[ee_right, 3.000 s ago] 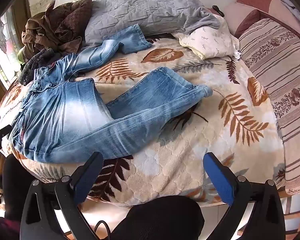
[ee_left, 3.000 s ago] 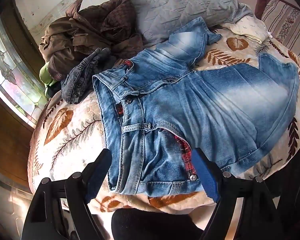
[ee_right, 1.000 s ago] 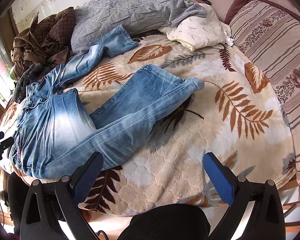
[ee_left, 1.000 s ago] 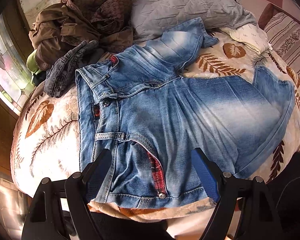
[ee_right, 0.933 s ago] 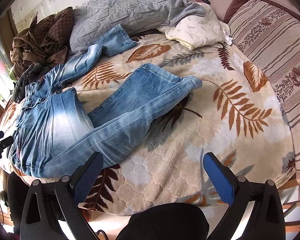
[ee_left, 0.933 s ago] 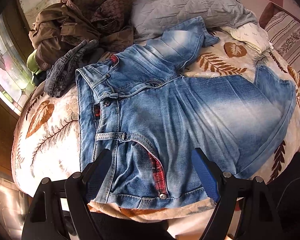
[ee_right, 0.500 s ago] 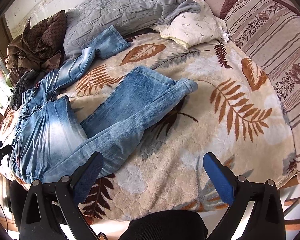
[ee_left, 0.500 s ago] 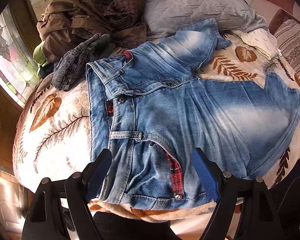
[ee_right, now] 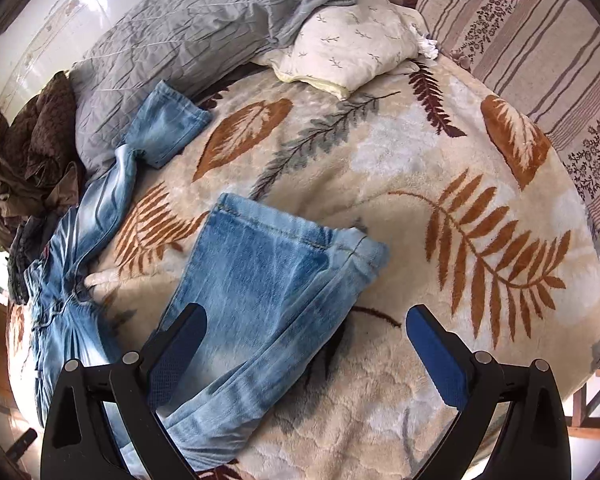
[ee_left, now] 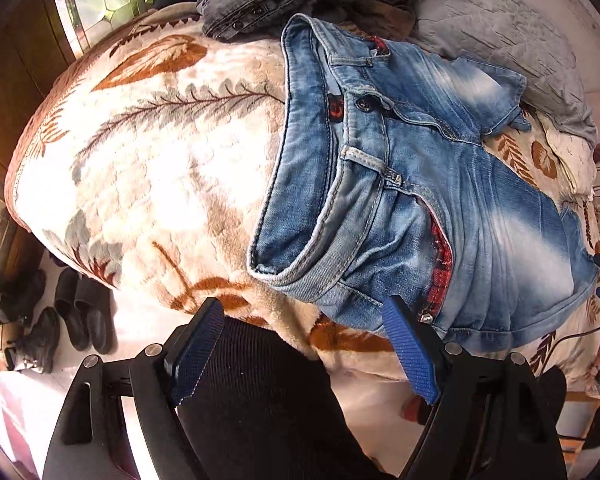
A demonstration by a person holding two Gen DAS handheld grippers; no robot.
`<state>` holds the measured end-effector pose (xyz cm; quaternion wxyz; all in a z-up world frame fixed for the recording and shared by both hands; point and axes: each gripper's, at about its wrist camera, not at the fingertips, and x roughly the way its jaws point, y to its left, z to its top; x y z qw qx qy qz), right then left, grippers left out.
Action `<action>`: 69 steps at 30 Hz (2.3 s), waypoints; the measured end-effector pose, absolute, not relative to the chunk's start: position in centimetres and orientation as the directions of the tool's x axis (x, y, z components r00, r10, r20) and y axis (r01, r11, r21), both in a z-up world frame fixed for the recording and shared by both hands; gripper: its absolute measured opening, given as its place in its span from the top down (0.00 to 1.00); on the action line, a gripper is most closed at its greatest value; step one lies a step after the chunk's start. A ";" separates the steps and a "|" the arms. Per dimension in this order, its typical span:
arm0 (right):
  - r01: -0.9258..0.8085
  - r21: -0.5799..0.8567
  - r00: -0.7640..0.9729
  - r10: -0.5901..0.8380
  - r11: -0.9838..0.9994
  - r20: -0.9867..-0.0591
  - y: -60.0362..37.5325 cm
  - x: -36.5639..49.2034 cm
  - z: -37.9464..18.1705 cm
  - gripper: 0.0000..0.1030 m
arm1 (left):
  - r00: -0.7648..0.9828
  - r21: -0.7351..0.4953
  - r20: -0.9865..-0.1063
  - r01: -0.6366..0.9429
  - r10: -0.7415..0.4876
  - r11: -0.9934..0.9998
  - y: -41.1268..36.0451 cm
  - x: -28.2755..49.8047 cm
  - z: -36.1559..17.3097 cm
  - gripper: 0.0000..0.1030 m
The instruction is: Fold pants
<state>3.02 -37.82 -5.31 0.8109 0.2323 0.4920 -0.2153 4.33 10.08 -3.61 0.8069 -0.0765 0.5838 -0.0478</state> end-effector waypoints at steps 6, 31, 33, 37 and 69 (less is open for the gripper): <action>0.647 0.303 0.428 -0.005 0.700 -0.904 -40.5 3.3 -7.7 0.03 | 0.265 -0.343 -0.907 -0.012 -0.327 0.939 8.8 6.6 -6.7 0.25; 0.657 0.405 0.519 0.008 0.635 -0.855 -42.7 -9.1 -7.3 0.80 | 0.335 -0.218 -0.907 0.147 -0.256 0.965 10.0 4.6 -4.1 0.78; 0.670 0.389 0.539 -0.053 0.633 -0.840 -43.5 -9.6 -5.3 0.71 | 0.416 -0.179 -0.878 0.169 -0.235 0.969 11.4 3.9 -1.9 0.77; 0.658 0.331 0.585 -0.182 0.676 -0.790 -44.1 -7.7 -1.2 0.46 | 0.542 -0.149 -0.822 0.090 -0.174 0.985 14.1 6.2 0.5 0.33; 0.567 0.282 0.515 -0.067 0.774 -0.854 -47.0 6.4 -3.8 0.71 | 0.435 -0.096 -0.894 0.055 -0.111 0.994 10.1 20.9 -0.2 0.55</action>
